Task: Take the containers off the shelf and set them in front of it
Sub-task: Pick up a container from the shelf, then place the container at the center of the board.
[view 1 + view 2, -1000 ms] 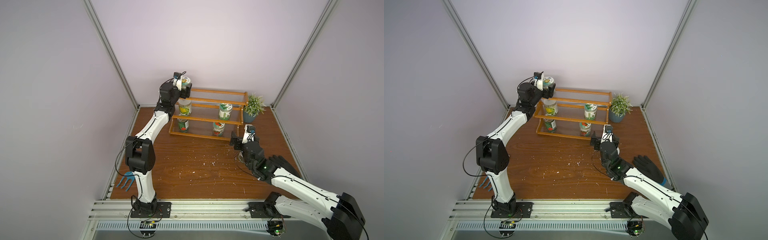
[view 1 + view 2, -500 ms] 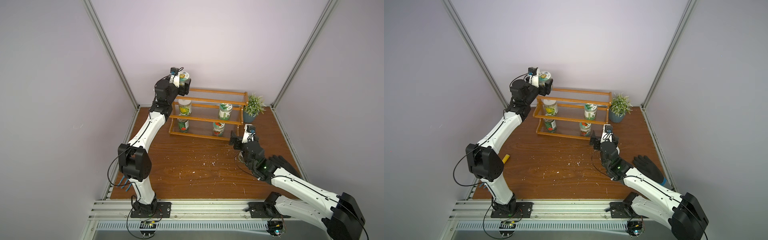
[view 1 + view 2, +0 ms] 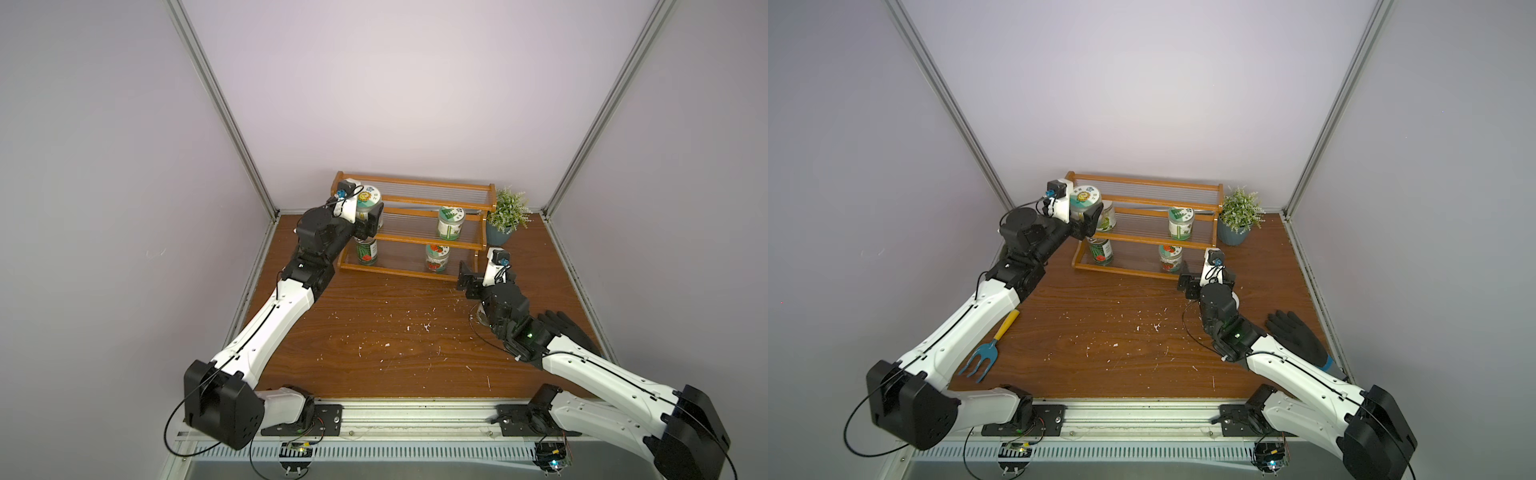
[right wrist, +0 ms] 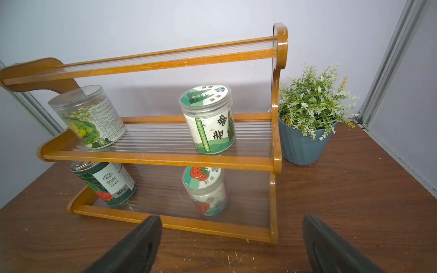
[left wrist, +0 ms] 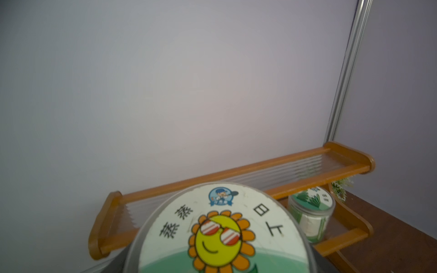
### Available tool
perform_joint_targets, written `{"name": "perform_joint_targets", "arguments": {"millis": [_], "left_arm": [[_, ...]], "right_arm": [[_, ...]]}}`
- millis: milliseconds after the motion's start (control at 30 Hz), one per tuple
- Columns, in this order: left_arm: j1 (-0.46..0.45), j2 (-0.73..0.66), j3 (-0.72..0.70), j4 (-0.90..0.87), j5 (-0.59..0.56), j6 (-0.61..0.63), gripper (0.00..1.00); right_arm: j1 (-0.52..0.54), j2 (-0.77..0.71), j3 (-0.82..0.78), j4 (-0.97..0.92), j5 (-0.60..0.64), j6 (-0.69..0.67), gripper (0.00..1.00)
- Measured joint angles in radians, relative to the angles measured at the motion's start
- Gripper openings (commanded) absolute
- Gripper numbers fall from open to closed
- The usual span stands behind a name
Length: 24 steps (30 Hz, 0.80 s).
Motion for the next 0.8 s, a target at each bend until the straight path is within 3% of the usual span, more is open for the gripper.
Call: {"name": "perform_joint_targets", "arguments": {"millis": [200,433,633,800], "left_arm": [[-0.030,-0.227,-0.282,-0.018,-0.060,-0.046,0.49],[-0.044,-0.344,-0.561,0.068,-0.121,-0.100,0.51],[-0.045,-0.338,-0.720,0.159,-0.199,-0.128,0.50],[-0.045,-0.257,-0.746,0.280,-0.292,-0.135,0.51]], "right_arm": [[0.000,-0.013,0.000,0.000,-0.017,0.000,0.99],[0.000,-0.040,0.000,-0.002,-0.019,0.000,0.99],[0.000,-0.077,0.000,-0.007,-0.019,0.000,0.99],[0.000,-0.105,-0.005,-0.008,-0.019,0.001,0.99]]}}
